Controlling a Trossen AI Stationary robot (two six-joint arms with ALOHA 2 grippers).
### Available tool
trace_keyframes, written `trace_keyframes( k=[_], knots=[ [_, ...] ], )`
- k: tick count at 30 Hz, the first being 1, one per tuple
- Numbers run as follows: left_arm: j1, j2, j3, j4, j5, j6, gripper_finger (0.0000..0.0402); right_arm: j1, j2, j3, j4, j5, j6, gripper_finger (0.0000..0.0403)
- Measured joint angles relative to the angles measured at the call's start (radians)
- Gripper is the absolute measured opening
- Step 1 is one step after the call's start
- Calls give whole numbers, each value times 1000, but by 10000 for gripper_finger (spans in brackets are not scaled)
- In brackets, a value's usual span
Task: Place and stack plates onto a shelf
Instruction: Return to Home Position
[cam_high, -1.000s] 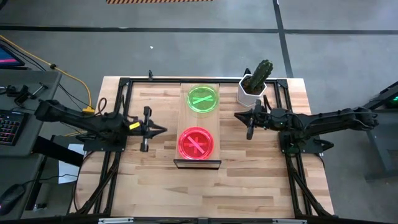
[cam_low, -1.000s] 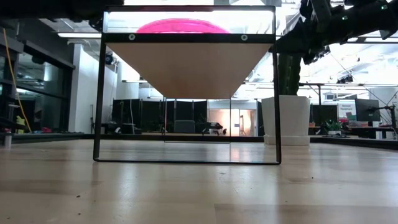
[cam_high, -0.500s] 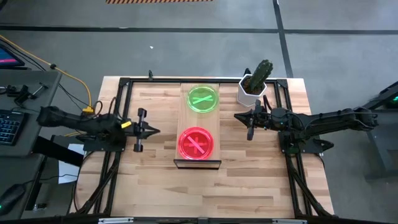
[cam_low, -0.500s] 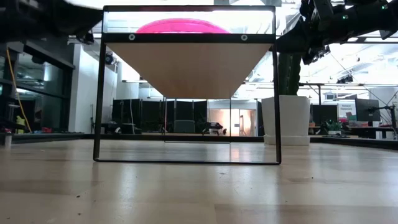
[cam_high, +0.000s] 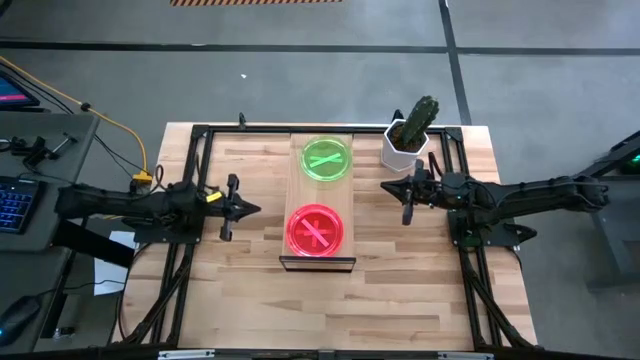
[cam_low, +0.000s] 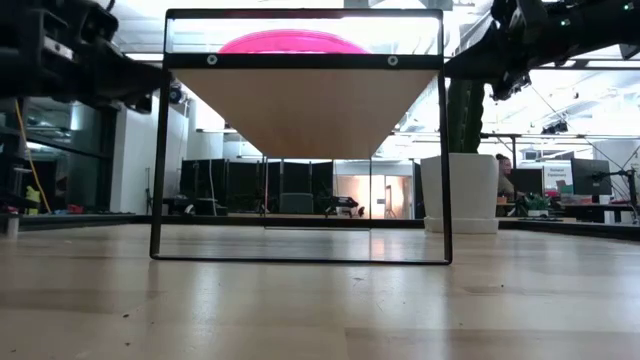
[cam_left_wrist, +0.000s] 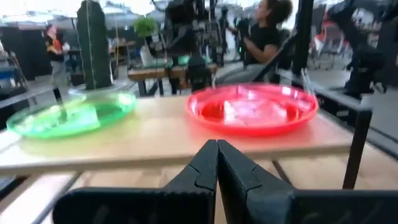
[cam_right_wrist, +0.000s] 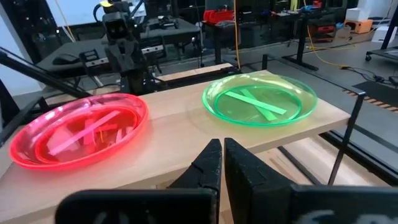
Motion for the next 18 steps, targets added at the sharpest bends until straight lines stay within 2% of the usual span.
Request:
trace_keyframes(
  k=[3,7,10,14,18],
  knots=[
    [0,-4,1,9,1,6,0,0,-48,0,-54,-18,17,2],
    [0,-8,1,4,56,-7,0,0,-86,-2,-133,-80,16,2],
    [0,-8,1,-1,37,-40,0,0,-105,-53,-83,-124,-5,2],
    [0,-8,1,-9,24,-53,0,0,-148,-176,70,-150,-18,2],
    [0,-8,1,-18,24,-36,0,-39,-235,-244,64,-156,-33,2]
  ],
)
